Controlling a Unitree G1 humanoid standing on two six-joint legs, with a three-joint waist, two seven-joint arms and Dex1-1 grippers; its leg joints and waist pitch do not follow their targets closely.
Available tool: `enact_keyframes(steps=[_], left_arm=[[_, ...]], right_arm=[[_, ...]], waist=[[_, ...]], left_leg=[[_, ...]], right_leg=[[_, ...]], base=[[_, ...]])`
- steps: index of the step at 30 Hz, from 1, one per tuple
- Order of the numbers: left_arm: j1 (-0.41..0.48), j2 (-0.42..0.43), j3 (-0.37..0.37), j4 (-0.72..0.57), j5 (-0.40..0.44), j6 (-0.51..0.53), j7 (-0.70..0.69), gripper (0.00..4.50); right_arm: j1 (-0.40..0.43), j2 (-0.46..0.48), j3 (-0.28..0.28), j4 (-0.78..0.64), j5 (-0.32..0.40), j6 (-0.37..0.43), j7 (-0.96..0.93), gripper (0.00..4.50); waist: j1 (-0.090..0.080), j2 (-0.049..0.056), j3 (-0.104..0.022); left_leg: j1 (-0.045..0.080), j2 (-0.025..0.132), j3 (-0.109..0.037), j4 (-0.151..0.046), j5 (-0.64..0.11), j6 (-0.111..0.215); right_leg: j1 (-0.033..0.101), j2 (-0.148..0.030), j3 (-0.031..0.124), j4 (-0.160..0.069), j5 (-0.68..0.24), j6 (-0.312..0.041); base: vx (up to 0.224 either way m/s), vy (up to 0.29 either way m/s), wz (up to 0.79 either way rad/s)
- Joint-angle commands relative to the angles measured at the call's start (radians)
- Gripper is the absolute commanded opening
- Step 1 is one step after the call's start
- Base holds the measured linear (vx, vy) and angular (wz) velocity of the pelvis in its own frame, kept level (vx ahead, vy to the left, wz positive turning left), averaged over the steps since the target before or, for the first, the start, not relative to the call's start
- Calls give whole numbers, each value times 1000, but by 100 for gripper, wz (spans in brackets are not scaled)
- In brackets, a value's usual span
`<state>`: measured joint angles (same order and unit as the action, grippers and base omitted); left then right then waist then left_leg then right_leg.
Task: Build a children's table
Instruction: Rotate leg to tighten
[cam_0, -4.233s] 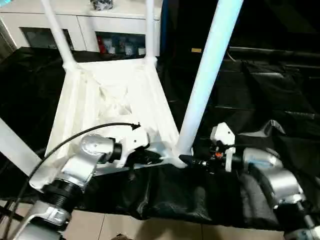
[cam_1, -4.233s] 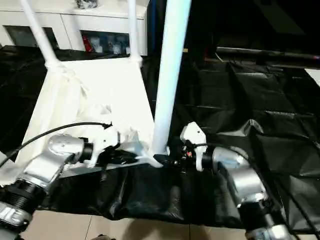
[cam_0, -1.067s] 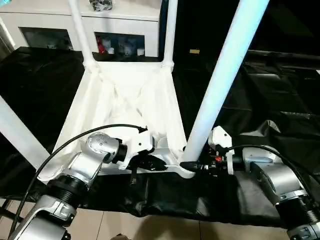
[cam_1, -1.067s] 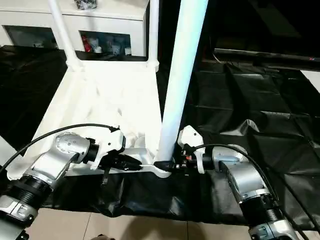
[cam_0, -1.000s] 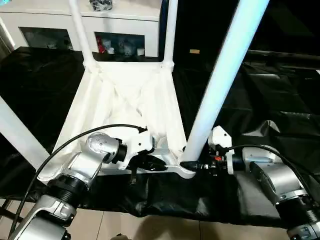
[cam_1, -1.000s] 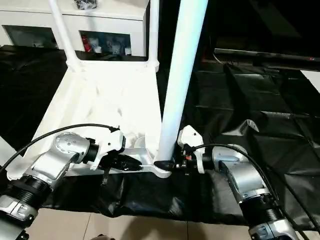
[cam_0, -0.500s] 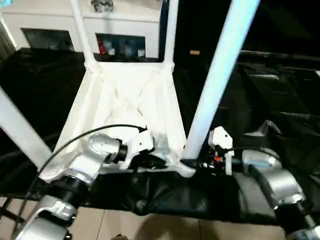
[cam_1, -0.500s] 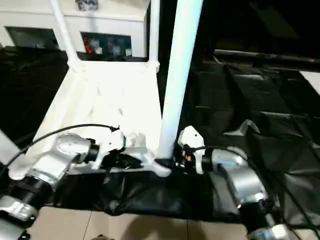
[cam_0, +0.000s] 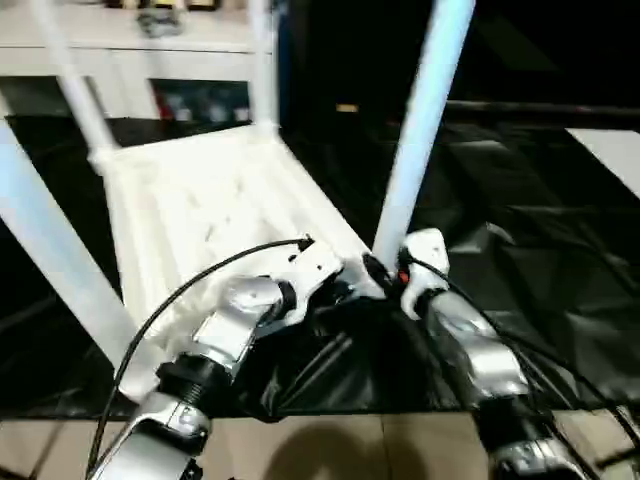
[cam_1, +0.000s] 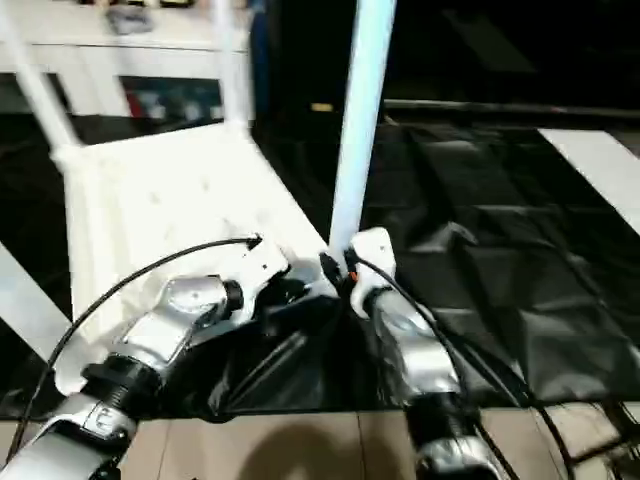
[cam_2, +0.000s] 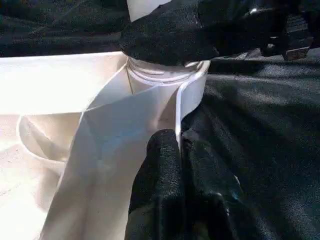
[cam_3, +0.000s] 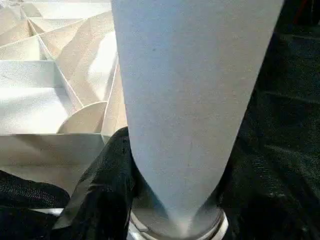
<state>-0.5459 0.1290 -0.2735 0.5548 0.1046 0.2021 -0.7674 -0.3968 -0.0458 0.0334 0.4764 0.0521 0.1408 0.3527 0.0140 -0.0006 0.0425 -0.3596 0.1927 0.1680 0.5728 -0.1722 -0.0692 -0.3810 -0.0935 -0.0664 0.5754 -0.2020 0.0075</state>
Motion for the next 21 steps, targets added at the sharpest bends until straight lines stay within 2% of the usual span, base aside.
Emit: enact_keyframes(steps=[1,2,5,6,10,11,13,14,15,16,17,20,21], left_arm=[[-23,-40,-49,-19,-33,-28,-50,0],[-22,-29,-47,-22,-35,-29,-62,0],[-13,8,-45,-39,-45,-38,-109,0],[-12,10,-45,-40,-46,-39,-112,0],[10,77,-50,-71,-61,-77,-226,0],[16,93,-52,-83,-70,-73,-260,0],[24,116,-60,-95,-78,-86,-310,0],[28,130,-63,-104,-87,-83,-340,0],[31,145,-66,-110,-92,-87,-370,0],[32,157,-69,-112,-94,-95,-391,0],[32,170,-71,-111,-97,-100,-410,0],[27,196,-77,-105,-100,-111,-450,0],[25,209,-80,-102,-103,-120,-472,0]], right_arm=[[-2,80,82,11,59,29,106,264],[1,71,77,0,71,34,128,270],[8,35,72,-32,82,47,178,301],[8,33,72,-33,81,47,180,308],[15,-87,93,-88,95,67,347,324],[18,-116,97,-101,102,69,394,324],[23,-159,109,-119,113,69,455,324],[27,-184,117,-129,118,68,495,324],[33,-213,125,-143,125,73,545,324],[39,-238,132,-155,130,75,589,324],[46,-262,139,-166,131,74,631,324],[53,-304,152,-176,135,74,699,324],[54,-325,160,-178,138,71,735,324]], waist=[[-1,4,-41],[-2,5,-40],[-2,5,-44],[-2,4,-44],[4,3,-49],[7,5,-53],[14,4,-59],[16,6,-61],[27,9,-68],[30,7,-69],[43,6,-69],[55,6,-68],[57,6,-66]], left_leg=[[16,26,-22,-87,-523,-22],[18,27,-21,-86,-523,-16],[7,28,-18,-87,-474,-4],[6,28,-15,-87,-460,0],[5,30,-9,-81,-392,22],[0,33,-5,-78,-342,37],[3,34,0,-72,-284,50],[0,34,0,-70,-251,54],[2,36,3,-63,-179,70],[2,36,5,-60,-147,82],[-5,34,9,-53,-78,111],[0,36,12,-52,-96,117],[0,38,13,-54,-113,110]], right_leg=[[9,-47,28,-98,-485,-111],[6,-48,31,-97,-479,-122],[18,-49,35,-87,-413,-143],[18,-48,36,-86,-397,-148],[24,-48,38,-80,-353,-171],[27,-47,41,-71,-279,-191],[28,-46,41,-63,-195,-222],[31,-46,41,-56,-152,-234],[33,-44,40,-43,-49,-257],[33,-42,40,-38,4,-269],[38,-39,39,-24,109,-289],[38,-40,37,-21,106,-298],[36,-40,36,-24,74,-296]], base=[[0,0,0],[0,0,0],[0,0,0],[0,0,0],[0,0,0],[53,-29,4],[57,-31,4],[62,-30,3],[62,-30,3],[58,-20,1],[0,0,0],[0,0,0],[0,0,0]])
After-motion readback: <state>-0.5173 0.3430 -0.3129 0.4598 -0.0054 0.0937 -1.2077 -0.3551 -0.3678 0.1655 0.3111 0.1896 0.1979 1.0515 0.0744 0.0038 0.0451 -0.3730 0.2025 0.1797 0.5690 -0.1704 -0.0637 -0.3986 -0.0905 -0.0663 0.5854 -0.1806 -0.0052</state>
